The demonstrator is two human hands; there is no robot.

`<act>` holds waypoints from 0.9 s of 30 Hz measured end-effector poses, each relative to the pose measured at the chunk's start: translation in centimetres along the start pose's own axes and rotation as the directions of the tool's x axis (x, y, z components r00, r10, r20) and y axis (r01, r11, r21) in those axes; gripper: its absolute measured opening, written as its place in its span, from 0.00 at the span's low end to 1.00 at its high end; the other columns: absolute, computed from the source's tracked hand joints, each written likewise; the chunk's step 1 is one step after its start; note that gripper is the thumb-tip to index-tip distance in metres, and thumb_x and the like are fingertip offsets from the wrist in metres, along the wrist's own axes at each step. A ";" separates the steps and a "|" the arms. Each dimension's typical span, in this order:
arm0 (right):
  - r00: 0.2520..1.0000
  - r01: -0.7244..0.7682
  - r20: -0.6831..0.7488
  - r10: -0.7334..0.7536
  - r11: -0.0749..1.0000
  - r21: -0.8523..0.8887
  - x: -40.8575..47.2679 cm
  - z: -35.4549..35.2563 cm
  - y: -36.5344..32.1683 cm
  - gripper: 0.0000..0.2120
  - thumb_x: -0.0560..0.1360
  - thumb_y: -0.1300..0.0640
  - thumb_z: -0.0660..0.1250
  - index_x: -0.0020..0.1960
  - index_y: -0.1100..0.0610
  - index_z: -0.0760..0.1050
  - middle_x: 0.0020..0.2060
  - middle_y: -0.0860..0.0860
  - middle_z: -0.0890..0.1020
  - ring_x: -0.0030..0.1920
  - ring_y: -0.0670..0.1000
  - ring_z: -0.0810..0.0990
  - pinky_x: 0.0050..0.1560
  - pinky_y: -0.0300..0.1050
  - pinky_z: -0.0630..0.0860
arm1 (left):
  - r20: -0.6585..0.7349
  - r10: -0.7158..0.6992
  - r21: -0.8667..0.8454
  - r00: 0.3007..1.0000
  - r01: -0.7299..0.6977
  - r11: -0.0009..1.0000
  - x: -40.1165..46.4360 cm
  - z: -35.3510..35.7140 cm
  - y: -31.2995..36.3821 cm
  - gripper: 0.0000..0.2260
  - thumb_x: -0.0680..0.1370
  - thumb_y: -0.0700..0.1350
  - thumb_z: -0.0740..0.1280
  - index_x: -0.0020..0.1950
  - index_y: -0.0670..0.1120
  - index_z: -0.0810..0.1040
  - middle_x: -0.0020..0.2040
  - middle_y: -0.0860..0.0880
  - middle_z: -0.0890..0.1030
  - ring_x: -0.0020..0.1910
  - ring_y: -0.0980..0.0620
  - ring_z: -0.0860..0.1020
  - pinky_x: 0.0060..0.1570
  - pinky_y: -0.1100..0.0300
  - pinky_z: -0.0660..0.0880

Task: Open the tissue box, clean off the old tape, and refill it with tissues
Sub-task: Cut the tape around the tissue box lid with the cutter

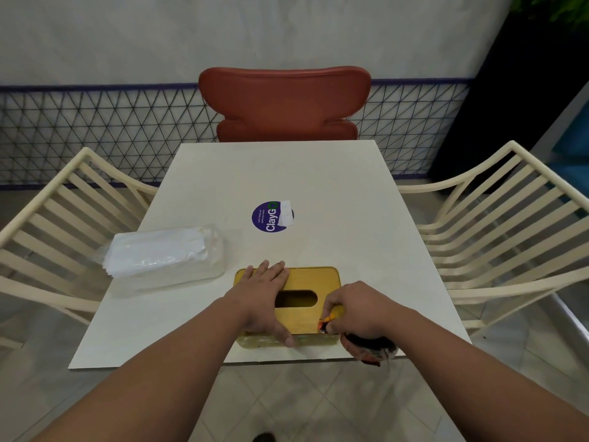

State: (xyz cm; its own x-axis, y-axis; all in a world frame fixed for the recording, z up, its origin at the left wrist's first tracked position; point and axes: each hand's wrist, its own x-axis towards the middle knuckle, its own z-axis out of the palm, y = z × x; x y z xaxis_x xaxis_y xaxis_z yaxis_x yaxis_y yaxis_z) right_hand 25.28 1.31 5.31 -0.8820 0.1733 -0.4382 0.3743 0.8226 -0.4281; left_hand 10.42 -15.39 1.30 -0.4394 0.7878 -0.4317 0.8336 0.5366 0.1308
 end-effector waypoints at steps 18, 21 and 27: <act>0.996 0.074 -0.090 0.022 0.397 0.915 5.7 -1.6 -12.8 0.19 0.82 0.41 0.54 0.54 0.52 0.78 0.50 0.49 0.81 0.49 0.49 0.80 0.58 0.53 0.78 | -0.280 -0.589 -0.910 0.759 -0.014 0.414 -4.7 -5.2 -3.2 0.16 0.79 0.55 0.63 0.65 0.53 0.72 0.60 0.52 0.77 0.56 0.52 0.76 0.57 0.54 0.74; 0.984 0.134 -0.158 -0.085 0.932 0.337 6.0 -0.6 -10.2 0.18 0.77 0.38 0.62 0.57 0.50 0.76 0.53 0.47 0.79 0.52 0.48 0.76 0.52 0.45 0.74 | -0.201 -0.669 -0.854 0.716 0.206 0.478 -5.6 -3.2 -5.7 0.20 0.79 0.53 0.62 0.71 0.52 0.68 0.65 0.48 0.74 0.60 0.47 0.75 0.61 0.52 0.72; 0.982 0.148 0.155 -0.108 0.950 -0.276 5.4 2.3 -7.8 0.37 0.68 0.41 0.73 0.74 0.49 0.65 0.63 0.49 0.76 0.58 0.53 0.77 0.50 0.46 0.75 | -0.099 -0.651 -0.785 0.753 0.343 0.516 -6.5 0.8 -7.2 0.21 0.76 0.52 0.66 0.68 0.50 0.72 0.63 0.48 0.76 0.58 0.48 0.74 0.54 0.59 0.68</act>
State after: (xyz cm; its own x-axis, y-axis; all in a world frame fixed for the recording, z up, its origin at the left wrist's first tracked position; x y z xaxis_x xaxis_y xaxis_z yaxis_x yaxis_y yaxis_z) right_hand 18.27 -5.45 4.45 -0.8621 -0.0027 -0.5068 0.1456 0.9565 -0.2528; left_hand 7.59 -24.63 2.45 -0.9062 0.2739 -0.3221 0.0169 0.7848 0.6195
